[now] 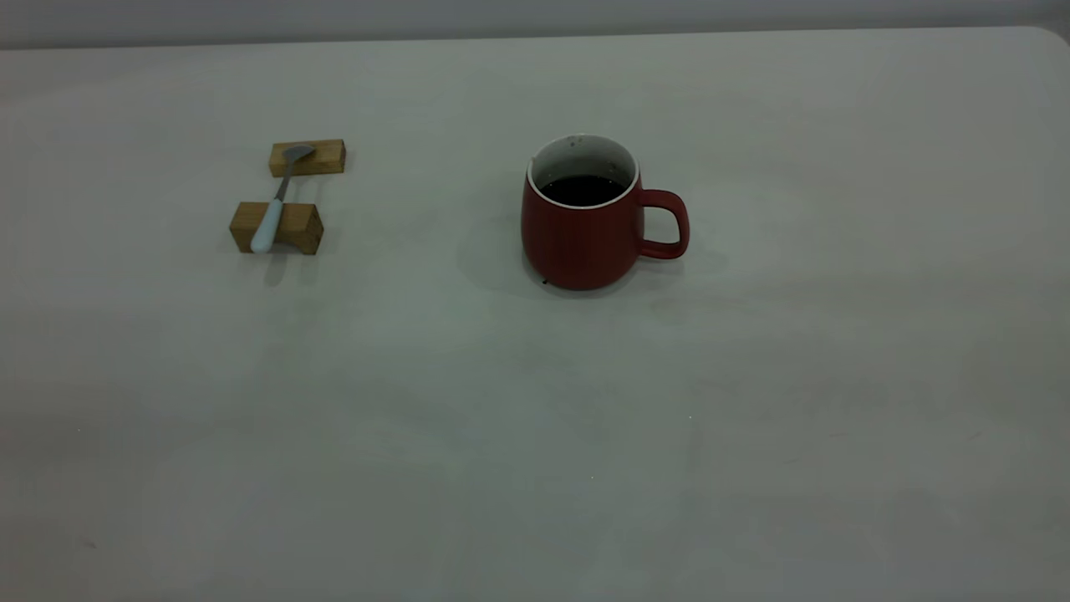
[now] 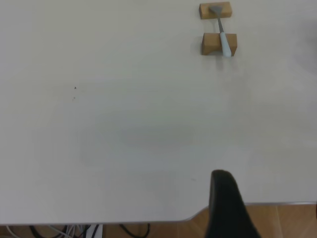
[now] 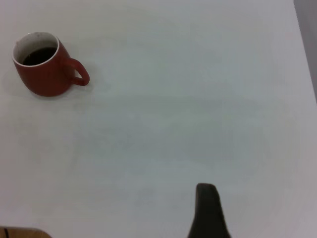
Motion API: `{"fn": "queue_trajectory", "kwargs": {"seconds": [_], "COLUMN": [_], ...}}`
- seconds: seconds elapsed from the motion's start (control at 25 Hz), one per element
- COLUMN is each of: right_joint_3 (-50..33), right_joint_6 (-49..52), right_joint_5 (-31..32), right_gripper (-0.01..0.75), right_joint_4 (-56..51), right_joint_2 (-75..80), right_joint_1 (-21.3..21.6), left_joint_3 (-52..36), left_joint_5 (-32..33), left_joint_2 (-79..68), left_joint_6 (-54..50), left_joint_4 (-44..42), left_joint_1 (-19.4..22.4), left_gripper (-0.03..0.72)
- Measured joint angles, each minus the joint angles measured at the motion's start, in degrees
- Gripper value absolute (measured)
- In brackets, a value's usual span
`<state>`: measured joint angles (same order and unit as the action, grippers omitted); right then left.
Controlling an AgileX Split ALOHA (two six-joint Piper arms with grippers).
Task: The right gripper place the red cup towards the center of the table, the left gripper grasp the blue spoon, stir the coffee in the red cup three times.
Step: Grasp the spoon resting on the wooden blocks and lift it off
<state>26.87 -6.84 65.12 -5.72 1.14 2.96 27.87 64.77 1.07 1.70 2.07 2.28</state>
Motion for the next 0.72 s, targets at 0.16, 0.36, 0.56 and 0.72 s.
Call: {"fn": "queue_trajectory", "kwargs": {"seconds": [0.16, 0.36, 0.56, 0.72], "right_joint_3": [0.0, 0.0, 0.0, 0.0], "right_joint_6": [0.0, 0.0, 0.12, 0.12], "right_joint_5": [0.0, 0.0, 0.0, 0.0], "right_gripper": [0.587, 0.587, 0.587, 0.587], "right_joint_4": [0.0, 0.0, 0.0, 0.0], "right_joint_2": [0.0, 0.0, 0.0, 0.0], "right_joint_1": [0.0, 0.0, 0.0, 0.0], "left_joint_3": [0.0, 1.36, 4.67, 6.21], "left_joint_5": [0.0, -3.57, -11.37, -20.96], "left_joint_2": [0.0, -3.33, -20.12, -36.83], "left_joint_6": [-0.22, -0.57, -1.7, -2.18], "left_joint_4": [0.74, 0.91, -0.17, -0.16], "left_joint_1": [0.0, 0.0, 0.0, 0.0], "left_gripper": [0.496, 0.52, 0.622, 0.651]}}
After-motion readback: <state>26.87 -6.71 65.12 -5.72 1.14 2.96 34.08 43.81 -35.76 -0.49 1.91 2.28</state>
